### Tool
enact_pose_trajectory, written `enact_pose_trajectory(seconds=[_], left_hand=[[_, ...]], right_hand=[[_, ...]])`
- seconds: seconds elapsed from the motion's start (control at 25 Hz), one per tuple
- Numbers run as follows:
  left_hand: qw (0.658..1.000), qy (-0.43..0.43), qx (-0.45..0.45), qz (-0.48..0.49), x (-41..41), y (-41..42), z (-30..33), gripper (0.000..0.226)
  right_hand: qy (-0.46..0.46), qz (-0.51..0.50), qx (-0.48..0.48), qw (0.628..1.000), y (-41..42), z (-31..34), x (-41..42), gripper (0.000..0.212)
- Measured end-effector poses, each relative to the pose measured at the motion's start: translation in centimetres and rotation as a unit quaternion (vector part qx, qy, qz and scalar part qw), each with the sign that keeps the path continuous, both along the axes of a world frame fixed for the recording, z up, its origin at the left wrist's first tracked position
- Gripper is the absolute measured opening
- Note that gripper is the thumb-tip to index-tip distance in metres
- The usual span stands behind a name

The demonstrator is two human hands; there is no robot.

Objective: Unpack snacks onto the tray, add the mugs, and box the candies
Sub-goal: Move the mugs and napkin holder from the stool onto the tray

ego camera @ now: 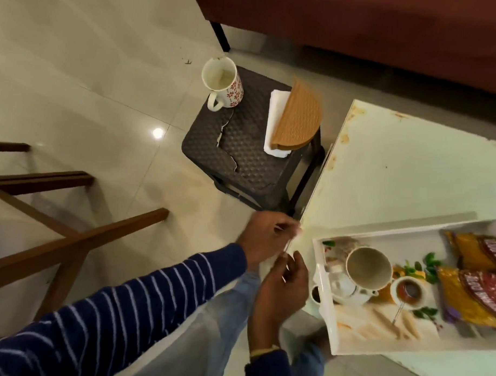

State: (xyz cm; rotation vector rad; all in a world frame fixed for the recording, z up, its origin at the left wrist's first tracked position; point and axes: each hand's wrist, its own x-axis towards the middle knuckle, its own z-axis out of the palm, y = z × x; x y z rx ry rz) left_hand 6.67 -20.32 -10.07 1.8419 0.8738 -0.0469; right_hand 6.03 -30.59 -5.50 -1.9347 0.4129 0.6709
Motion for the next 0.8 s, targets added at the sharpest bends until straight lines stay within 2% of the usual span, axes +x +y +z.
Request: enact_pose_trajectory(seconds=[0.12,0.28,0.44,0.6,0.8], left_hand=[[0.990,-0.028,0.066,0.120,-1.6,5.7,1.0,0.013],[0.963,-0.044,0.143,0.225,-2.6,13.6,1.7,0.013],[0.928,-0.033,0.145,0.341,-2.0,19.8,1.0,0.030],[0.923,-0.012,0.130,0.363,0.4,23.6,0.6,0.047],[0.929,-0.033,0.117,0.348,2.6,26.2,0.5,0.038]], right_hand=[[-0.055,0.034,0.025,0.998,5.4,-0.3,1.2,0.027],[-0.117,0.102,0.079,0.985,12.6,-0.3,5.1,0.032],[-0.132,0.177,0.084,0.972,19.5,-0.9,9.0,0.032],[-0.160,0.294,0.047,0.941,25.5,-1.2,13.1,0.036],[-0.182,0.371,0.037,0.910,32.2,-1.2,17.0,0.029]])
